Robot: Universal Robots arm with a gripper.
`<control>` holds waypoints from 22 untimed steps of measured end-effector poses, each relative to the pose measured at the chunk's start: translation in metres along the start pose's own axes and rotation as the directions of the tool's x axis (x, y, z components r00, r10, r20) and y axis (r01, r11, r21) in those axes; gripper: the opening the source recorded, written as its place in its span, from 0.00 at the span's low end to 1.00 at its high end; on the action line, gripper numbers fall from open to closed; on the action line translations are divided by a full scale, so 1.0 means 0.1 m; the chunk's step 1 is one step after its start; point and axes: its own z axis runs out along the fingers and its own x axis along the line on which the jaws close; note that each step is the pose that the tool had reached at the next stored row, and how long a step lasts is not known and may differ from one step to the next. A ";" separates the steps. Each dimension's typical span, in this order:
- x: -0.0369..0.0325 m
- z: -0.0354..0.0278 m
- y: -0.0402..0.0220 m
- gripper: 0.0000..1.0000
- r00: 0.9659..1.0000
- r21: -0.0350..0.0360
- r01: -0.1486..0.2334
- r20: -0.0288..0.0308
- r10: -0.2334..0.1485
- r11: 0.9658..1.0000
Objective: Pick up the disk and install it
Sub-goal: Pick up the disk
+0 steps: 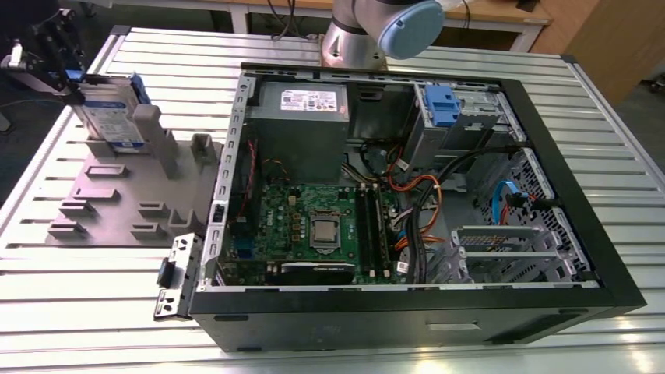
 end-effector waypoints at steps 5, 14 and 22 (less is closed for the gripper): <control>0.000 -0.027 0.001 0.36 1.000 0.000 0.000 0.000 0.000 1.000; -0.001 -0.091 0.002 0.36 1.000 0.000 0.000 0.000 0.000 1.000; -0.002 -0.108 0.002 0.36 1.000 0.000 0.000 0.000 0.000 1.000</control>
